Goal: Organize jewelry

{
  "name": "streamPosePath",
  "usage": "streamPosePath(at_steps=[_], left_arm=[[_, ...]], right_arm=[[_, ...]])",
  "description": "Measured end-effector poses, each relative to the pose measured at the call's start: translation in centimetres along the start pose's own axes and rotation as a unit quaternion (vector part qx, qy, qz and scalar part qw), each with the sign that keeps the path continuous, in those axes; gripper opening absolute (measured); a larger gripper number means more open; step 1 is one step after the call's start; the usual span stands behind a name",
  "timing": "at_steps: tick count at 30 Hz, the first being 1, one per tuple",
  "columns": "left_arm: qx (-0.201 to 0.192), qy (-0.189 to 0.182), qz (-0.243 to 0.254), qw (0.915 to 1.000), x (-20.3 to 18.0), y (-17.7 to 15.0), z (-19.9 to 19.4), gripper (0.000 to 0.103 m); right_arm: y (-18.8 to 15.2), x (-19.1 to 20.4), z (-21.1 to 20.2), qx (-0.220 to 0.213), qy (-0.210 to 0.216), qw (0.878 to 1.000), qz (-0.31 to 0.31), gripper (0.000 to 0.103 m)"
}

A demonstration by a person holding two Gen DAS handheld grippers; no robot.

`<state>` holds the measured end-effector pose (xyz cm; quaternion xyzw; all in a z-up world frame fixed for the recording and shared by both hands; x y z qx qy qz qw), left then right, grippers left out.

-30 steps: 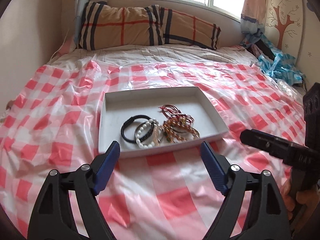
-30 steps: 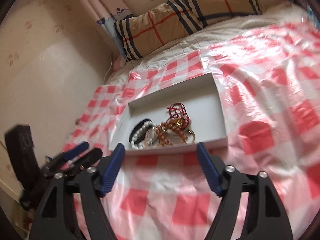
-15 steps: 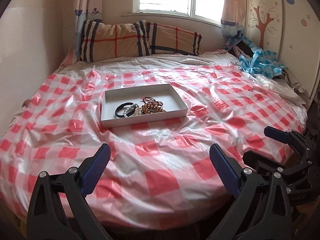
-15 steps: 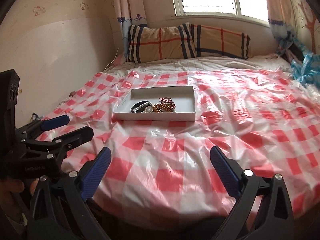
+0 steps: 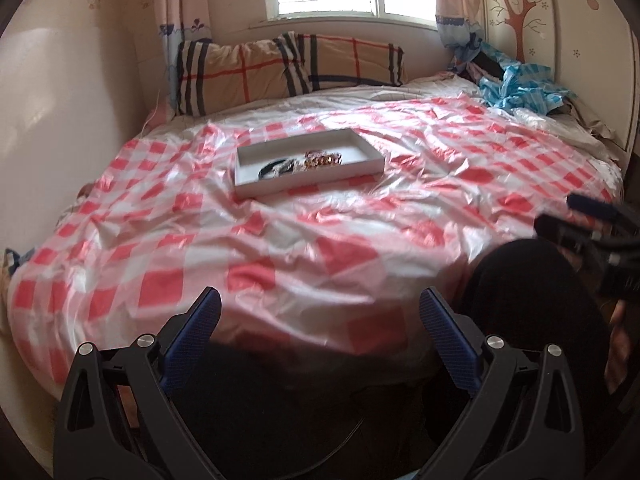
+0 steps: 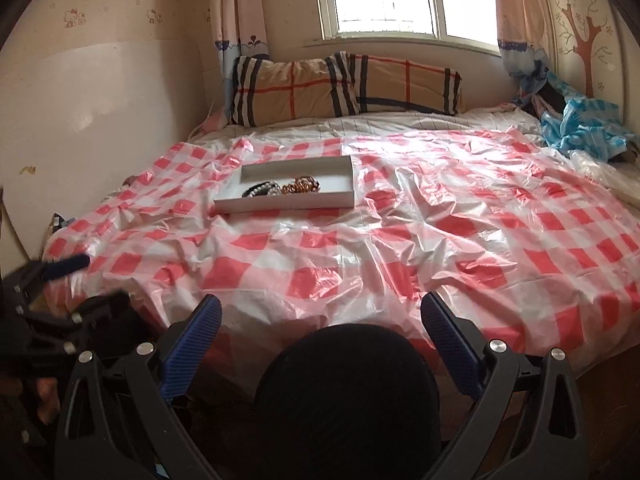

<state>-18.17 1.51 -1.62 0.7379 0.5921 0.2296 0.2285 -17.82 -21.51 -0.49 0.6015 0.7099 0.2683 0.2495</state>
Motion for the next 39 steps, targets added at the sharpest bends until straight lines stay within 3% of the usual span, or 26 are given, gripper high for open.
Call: streamPosePath(at_steps=[3, 9, 22, 39], left_arm=[[0.005, 0.001, -0.006, 1.0000, 0.6, -1.7, 0.5, 0.095], [0.005, -0.009, -0.024, 0.9997, 1.1, -1.8, 0.9, 0.095], [-0.004, -0.016, -0.039, 0.9991, 1.2, -1.9, 0.7, 0.095], [0.006, -0.011, -0.038, 0.9992, 1.2, -2.0, 1.3, 0.095]], right_arm=[[-0.8, 1.3, 0.1, 0.004, -0.016, 1.000, -0.017, 0.095], [-2.0, 2.3, 0.1, 0.007, -0.058, 0.997, -0.048, 0.096], [-2.1, 1.3, -0.3, -0.008, -0.048, 0.998, -0.026, 0.096], [-2.4, 1.2, 1.0, 0.018, -0.054, 0.998, -0.025, 0.096]])
Point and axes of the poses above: each gripper's, at about its wrist camera, not at the fingertips, and z roughly the way its jaws point, x to its left, y to its top, the point moved 6 cm from there along z, roughly the way its jaws point, and after that the axes turned 13 degrees about x, right-handed, at the moved point
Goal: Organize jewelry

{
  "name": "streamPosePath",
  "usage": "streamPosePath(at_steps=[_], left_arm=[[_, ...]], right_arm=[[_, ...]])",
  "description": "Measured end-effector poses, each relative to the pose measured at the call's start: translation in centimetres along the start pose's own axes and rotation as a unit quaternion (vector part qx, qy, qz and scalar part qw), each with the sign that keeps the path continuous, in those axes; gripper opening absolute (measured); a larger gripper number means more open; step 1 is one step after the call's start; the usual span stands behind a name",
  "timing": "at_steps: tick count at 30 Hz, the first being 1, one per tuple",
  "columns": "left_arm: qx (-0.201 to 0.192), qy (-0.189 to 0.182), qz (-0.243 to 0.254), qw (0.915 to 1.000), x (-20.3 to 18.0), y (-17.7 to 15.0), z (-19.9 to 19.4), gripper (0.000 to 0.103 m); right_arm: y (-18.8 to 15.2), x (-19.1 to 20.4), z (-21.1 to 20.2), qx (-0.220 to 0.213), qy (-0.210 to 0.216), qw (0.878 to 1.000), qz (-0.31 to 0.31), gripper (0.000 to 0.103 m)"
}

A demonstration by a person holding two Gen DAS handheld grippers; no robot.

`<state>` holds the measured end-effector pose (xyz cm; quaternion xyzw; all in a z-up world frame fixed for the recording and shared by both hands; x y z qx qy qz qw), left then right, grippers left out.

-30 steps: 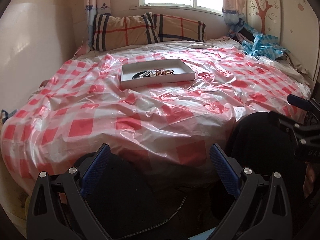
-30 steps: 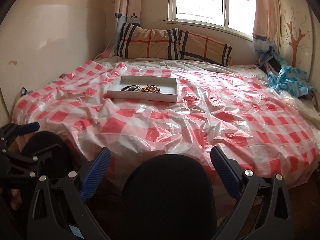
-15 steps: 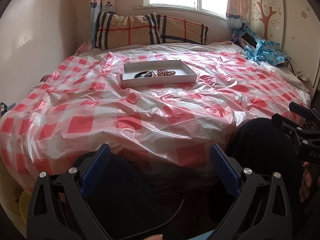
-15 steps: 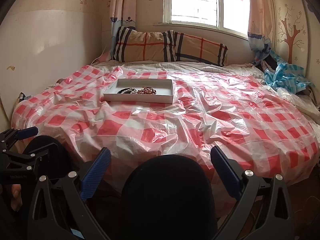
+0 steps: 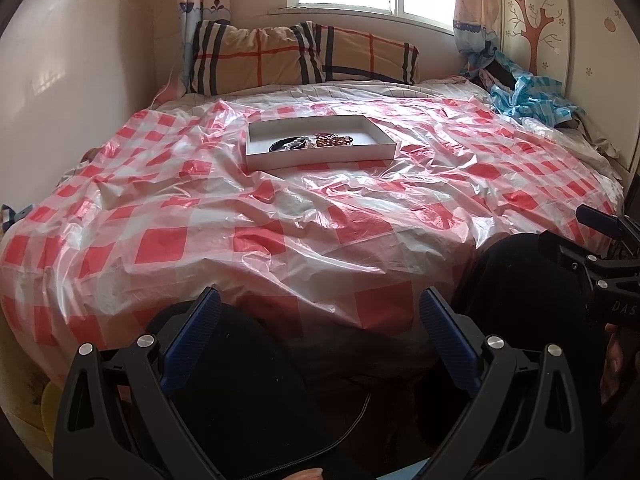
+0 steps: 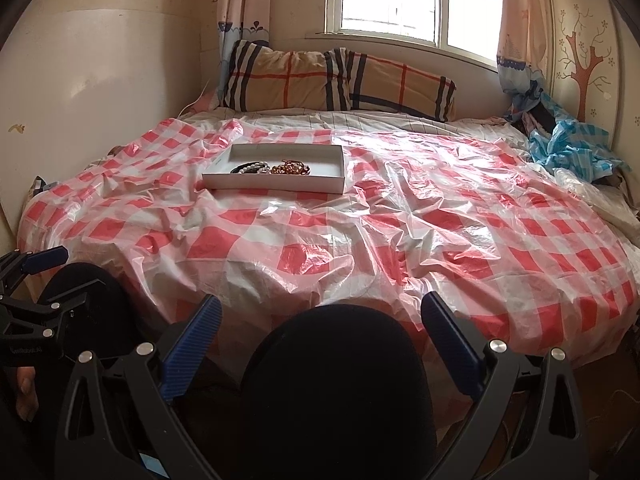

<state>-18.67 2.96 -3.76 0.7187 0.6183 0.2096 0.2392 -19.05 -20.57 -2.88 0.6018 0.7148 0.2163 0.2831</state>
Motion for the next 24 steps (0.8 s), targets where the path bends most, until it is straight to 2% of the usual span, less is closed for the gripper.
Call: streamPosePath(at_steps=[17, 24], left_arm=[[0.001, 0.003, 0.003, 1.0000, -0.12, -0.12, 0.24, 0.095], [0.017, 0.018, 0.004, 0.9997, 0.11, -0.25, 0.80, 0.095]], right_arm=[[0.00, -0.13, 0.35, 0.006, -0.003, 1.000, 0.003, 0.096], [-0.02, -0.10, 0.43, 0.007, -0.006, 1.000, 0.001, 0.096]])
Point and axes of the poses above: each gripper's, at about its wrist camera, not at the fingertips, and z roughly the way its jaws point, x to its left, y to its top, the point moved 6 cm from there along z, roughly the way its jaws point, and after that the axes turned 13 degrees about x, right-handed, at the moved point
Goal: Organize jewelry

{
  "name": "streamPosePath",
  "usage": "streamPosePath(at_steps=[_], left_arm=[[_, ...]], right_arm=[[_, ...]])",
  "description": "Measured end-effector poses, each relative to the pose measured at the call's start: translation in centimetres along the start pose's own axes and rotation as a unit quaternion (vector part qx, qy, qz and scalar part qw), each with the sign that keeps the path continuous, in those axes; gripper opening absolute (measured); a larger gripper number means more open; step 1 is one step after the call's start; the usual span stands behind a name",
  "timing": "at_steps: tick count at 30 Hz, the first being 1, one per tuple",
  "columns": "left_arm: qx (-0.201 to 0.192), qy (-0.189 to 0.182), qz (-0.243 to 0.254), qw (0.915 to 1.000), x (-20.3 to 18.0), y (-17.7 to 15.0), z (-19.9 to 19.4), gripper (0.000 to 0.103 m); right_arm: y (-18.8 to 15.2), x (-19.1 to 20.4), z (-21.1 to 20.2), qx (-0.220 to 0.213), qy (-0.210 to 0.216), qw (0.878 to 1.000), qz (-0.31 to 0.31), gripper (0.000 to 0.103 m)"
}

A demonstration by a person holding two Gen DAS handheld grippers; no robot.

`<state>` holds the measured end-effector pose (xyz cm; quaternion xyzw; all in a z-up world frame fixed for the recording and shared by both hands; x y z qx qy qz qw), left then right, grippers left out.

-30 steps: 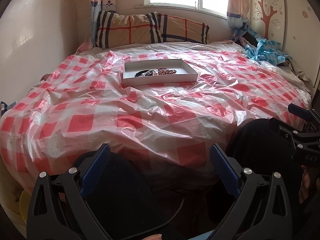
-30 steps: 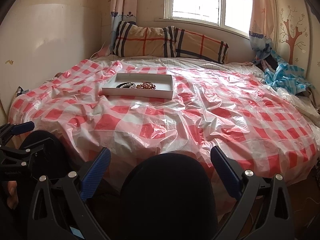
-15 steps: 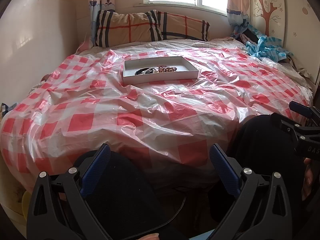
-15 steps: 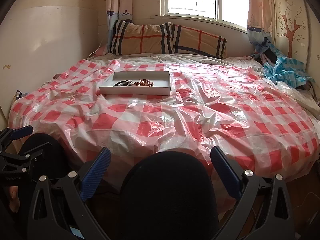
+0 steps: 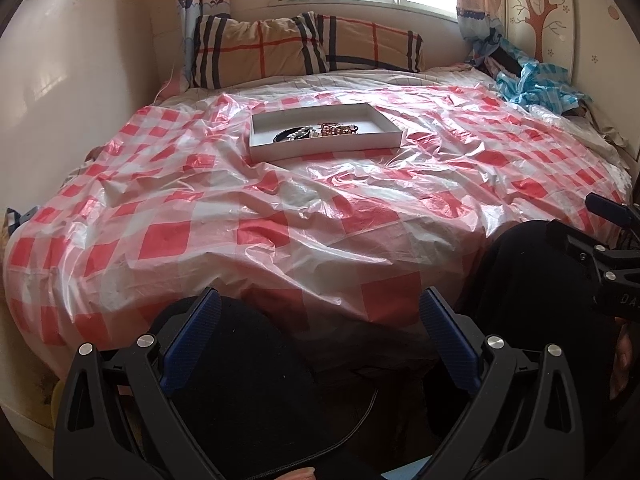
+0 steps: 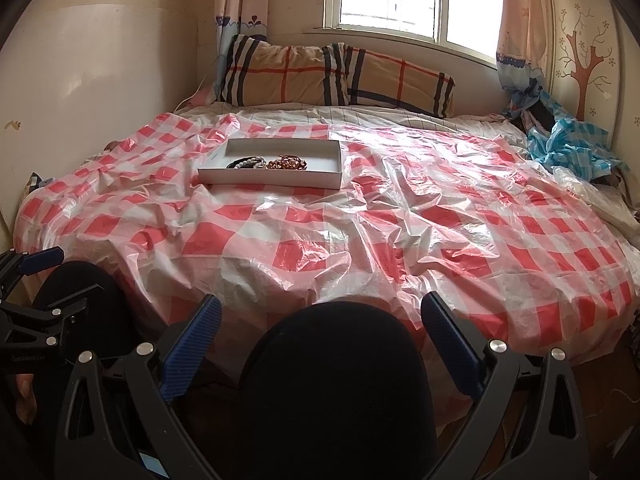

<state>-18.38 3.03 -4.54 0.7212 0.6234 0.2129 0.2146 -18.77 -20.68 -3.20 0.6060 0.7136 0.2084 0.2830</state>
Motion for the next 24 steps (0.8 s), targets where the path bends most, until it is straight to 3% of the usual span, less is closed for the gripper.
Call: streamPosePath(at_steps=[24], left_arm=[[-0.007, -0.006, -0.003, 1.0000, 0.25, 0.01, -0.51, 0.095]], right_arm=[[0.03, -0.04, 0.04, 0.003, -0.001, 1.000, -0.002, 0.096]])
Point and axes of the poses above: each gripper's, at about its wrist camera, not at the fingertips, and z roughly the way its jaws point, x to its left, y to its top, the point moved 6 cm from there along z, roughly the way its jaws point, and after that the axes turned 13 degrees about x, right-handed, at the moved point
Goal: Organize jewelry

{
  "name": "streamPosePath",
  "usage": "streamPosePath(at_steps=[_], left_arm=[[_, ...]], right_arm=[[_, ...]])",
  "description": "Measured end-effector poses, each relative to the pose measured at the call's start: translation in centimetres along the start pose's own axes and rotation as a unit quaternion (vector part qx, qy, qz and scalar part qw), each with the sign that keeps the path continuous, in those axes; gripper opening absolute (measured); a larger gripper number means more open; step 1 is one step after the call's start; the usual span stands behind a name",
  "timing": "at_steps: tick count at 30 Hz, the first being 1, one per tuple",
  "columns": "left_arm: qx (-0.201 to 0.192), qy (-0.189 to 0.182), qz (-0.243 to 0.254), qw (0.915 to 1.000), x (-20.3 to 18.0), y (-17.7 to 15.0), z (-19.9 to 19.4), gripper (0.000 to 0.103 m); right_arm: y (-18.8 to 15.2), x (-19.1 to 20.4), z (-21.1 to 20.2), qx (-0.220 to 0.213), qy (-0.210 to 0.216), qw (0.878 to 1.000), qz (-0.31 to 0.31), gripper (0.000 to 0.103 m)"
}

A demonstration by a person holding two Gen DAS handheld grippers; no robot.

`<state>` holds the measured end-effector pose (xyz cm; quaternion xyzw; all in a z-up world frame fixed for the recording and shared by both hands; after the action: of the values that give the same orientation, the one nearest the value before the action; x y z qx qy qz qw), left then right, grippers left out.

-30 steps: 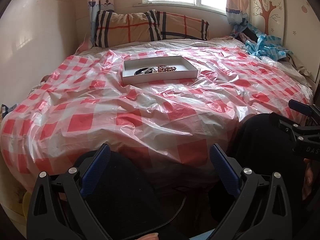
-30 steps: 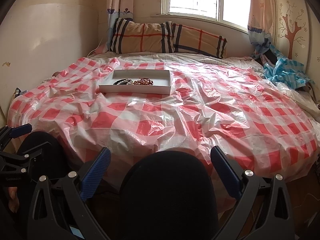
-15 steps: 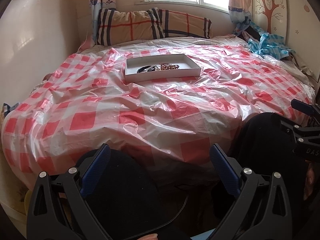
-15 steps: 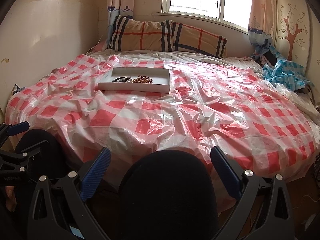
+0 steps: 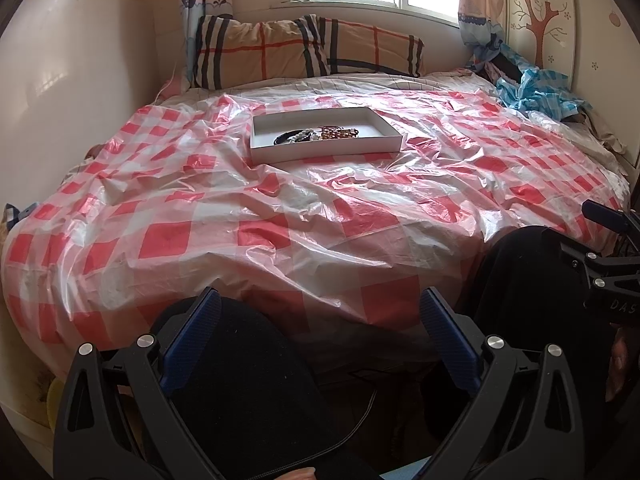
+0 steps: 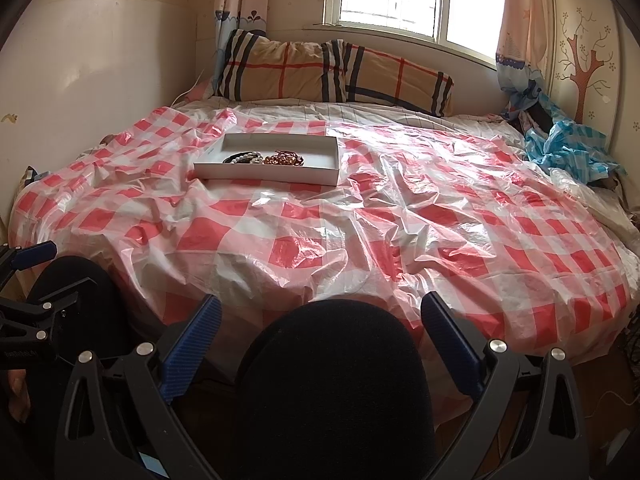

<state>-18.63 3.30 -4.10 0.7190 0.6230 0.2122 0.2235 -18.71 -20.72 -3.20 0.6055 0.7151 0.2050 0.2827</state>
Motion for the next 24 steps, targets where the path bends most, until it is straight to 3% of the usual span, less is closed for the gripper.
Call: streamPosePath(at_steps=[24], left_arm=[[0.001, 0.000, 0.000, 1.0000, 0.17, 0.06, -0.01, 0.095]], right_arm=[[0.14, -0.07, -0.04, 0.001, 0.000, 1.000, -0.002, 0.096]])
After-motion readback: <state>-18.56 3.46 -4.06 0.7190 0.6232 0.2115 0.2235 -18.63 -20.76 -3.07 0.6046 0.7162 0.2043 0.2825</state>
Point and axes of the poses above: each gripper's, at about its wrist camera, not at the fingertips, and z roughly the way its jaws point, x to its left, y to its top, the point moved 6 cm from there along z, roughly the way its jaws point, and after that the axes turned 13 degrees about x, right-handed, at the moved point
